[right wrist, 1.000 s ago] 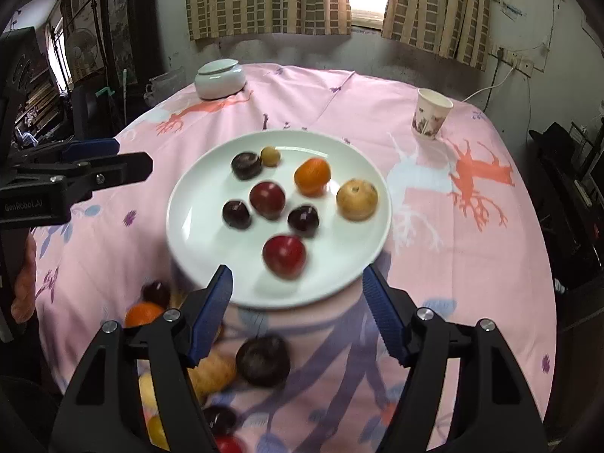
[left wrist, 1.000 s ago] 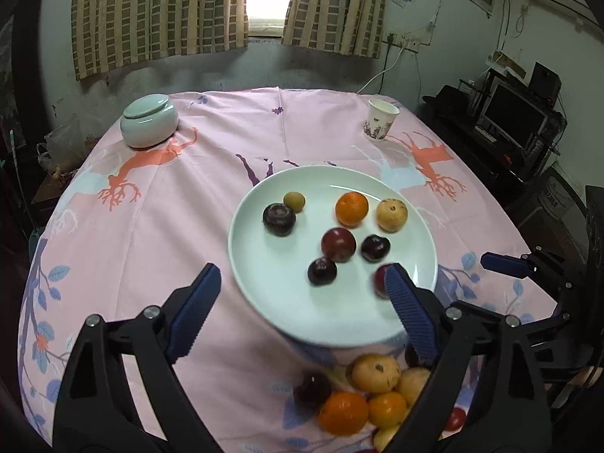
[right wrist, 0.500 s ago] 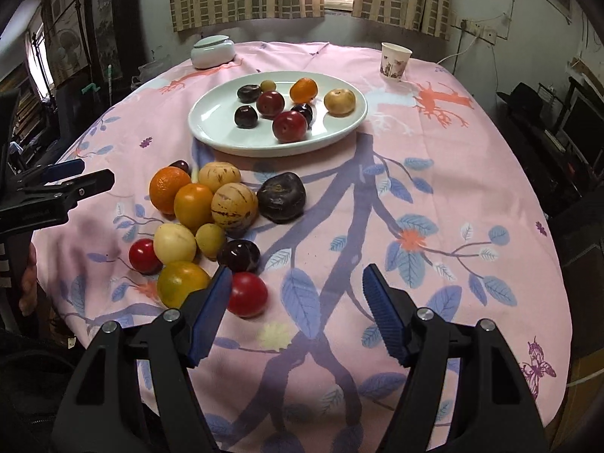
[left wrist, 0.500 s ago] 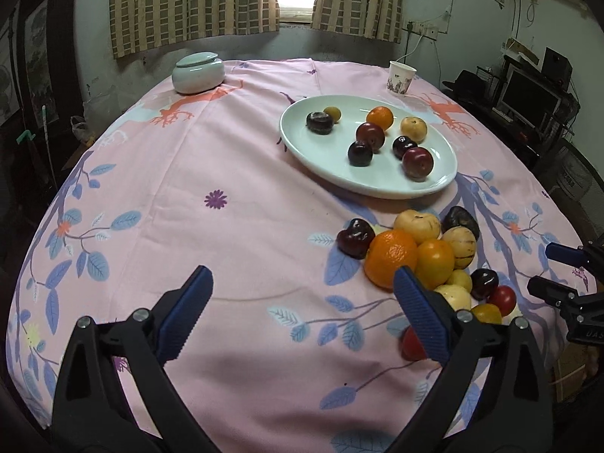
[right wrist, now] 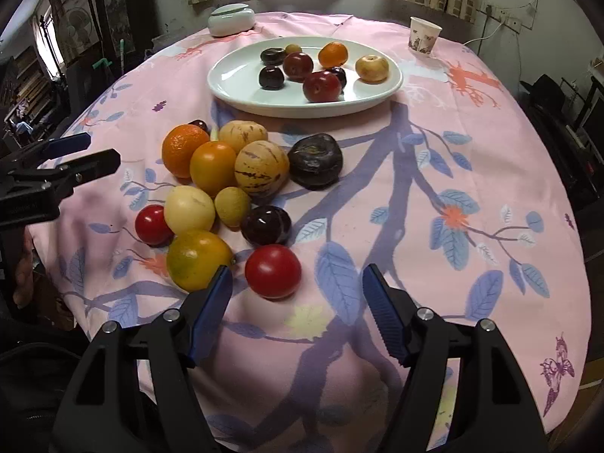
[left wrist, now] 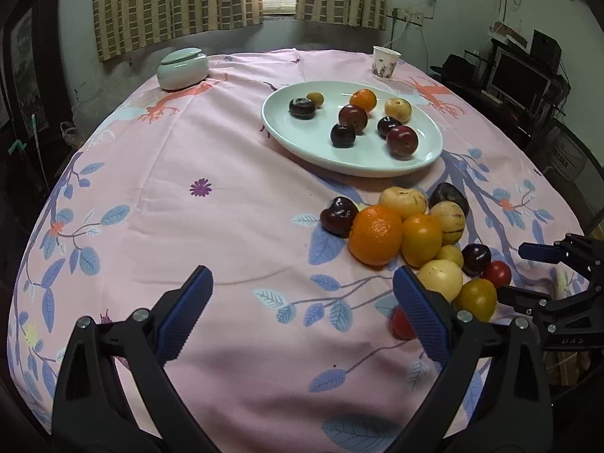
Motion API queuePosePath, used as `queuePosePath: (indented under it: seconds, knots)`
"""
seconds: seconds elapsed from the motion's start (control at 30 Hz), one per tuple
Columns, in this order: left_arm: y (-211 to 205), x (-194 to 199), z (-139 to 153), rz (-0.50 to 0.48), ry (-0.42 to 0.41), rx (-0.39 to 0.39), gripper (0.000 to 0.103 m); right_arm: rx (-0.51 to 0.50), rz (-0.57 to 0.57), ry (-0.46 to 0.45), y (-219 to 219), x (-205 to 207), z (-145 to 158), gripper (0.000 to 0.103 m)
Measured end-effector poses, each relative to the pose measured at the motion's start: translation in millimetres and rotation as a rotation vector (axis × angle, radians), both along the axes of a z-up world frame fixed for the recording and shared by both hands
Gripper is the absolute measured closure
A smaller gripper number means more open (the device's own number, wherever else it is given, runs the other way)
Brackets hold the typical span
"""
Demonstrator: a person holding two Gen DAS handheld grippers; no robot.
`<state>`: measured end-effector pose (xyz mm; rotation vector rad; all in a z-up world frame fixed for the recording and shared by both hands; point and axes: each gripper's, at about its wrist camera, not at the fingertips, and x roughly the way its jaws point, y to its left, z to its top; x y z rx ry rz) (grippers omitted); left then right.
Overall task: Organize fruits
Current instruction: 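Move both tools back toward the fruit pile, then grasp a red tomato-like plum with the right tool while the left tool grasps another red plum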
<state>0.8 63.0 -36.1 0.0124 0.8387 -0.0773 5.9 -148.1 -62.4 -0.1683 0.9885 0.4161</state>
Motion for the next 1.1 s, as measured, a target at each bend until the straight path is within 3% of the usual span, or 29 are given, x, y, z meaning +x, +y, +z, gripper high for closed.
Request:
queuePosePath:
  seconds: [0.13, 0.27, 0.4, 0.7, 0.77, 0.83, 0.9, 1.0, 1.1]
  knots:
    - [-14, -5, -2, -0.052, 0.017, 0.061, 0.005, 0.055, 0.029, 0.061, 5, 6, -10, 0.069]
    - [-22, -11, -3, -0.108, 0.026, 0.075, 0.005, 0.075, 0.025, 0.036, 6, 4, -4, 0.070]
    - [-28, -7, -11, -0.145, 0.060, 0.040, 0.005, 0.061, -0.045, -0.021, -8, 4, 10, 0.070]
    - [-50, -1, -31, -0.215, 0.125, 0.058, 0.006, 0.112, -0.101, 0.015, -31, 8, 4, 0.070]
    - [-55, -1, -35, -0.238, 0.145, 0.048, 0.015, 0.124, -0.112, 0.020, -33, 9, 4, 0.070]
    - [-58, 2, -42, -0.252, 0.179, 0.021, 0.042, 0.133, -0.113, 0.025, -34, 10, 3, 0.070]
    - [-58, 3, -41, -0.242, 0.160, 0.006, 0.049, 0.141, -0.110, 0.029, -33, 9, 1, 0.070]
    - [-55, 5, -36, -0.249, 0.158, -0.047, 0.074, 0.143, -0.104, 0.029, -33, 8, 2, 0.070]
    - [-52, 2, -30, -0.233, 0.135, -0.031, 0.074, 0.141, -0.105, 0.019, -33, 6, 5, 0.070]
